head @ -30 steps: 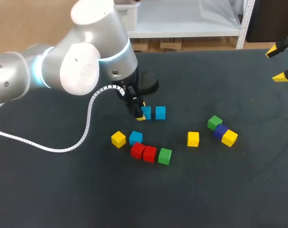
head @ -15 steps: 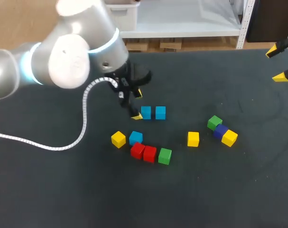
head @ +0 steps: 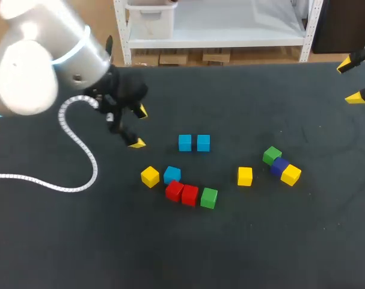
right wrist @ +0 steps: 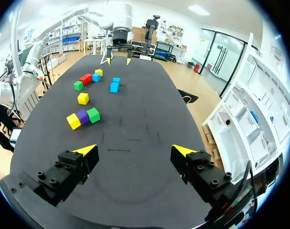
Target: Place the blue cubes, place green cubes on the blue cubes, place the yellow cubes on the green cubes, then place the red cubes on the yellow cubes, and place purple cube on the red cubes.
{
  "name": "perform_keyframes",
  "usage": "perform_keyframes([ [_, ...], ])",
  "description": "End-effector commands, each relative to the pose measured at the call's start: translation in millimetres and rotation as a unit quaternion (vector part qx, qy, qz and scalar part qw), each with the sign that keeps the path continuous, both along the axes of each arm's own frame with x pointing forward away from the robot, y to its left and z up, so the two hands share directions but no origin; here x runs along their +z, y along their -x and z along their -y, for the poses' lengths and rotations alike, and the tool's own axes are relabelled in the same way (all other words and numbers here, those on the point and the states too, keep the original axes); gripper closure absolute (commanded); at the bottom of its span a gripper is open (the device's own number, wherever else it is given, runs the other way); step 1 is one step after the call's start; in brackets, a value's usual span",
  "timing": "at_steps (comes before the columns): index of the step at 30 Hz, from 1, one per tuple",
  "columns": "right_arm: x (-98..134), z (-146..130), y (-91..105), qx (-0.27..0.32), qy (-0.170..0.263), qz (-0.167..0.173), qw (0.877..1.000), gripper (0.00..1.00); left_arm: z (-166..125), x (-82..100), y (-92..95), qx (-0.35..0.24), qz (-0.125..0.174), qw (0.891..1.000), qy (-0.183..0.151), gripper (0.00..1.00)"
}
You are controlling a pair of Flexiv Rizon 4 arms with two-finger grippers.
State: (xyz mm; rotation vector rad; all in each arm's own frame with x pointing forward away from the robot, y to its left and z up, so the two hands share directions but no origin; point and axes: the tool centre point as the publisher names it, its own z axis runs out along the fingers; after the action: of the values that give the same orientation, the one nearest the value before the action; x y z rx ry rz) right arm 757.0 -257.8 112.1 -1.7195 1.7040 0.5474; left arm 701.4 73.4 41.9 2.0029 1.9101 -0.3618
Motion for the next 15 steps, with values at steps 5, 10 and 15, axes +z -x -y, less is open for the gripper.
perform_keyframes([
  [5,0,0,0.3,0.0,0.0,0.001,1.0,0.0,-11,14.3,30.0,-0.053,0.028,0.998,0.034,0.0],
  [10,0,0,0.3,0.0,0.0,0.001,1.0,0.0,-3,14.3,43.6,-0.073,0.031,0.996,0.039,0.24],
  [15,0,0,0.3,0.0,0.0,0.001,1.0,0.0,7,14.8,54.0,-0.087,0.035,0.995,0.04,0.22],
])
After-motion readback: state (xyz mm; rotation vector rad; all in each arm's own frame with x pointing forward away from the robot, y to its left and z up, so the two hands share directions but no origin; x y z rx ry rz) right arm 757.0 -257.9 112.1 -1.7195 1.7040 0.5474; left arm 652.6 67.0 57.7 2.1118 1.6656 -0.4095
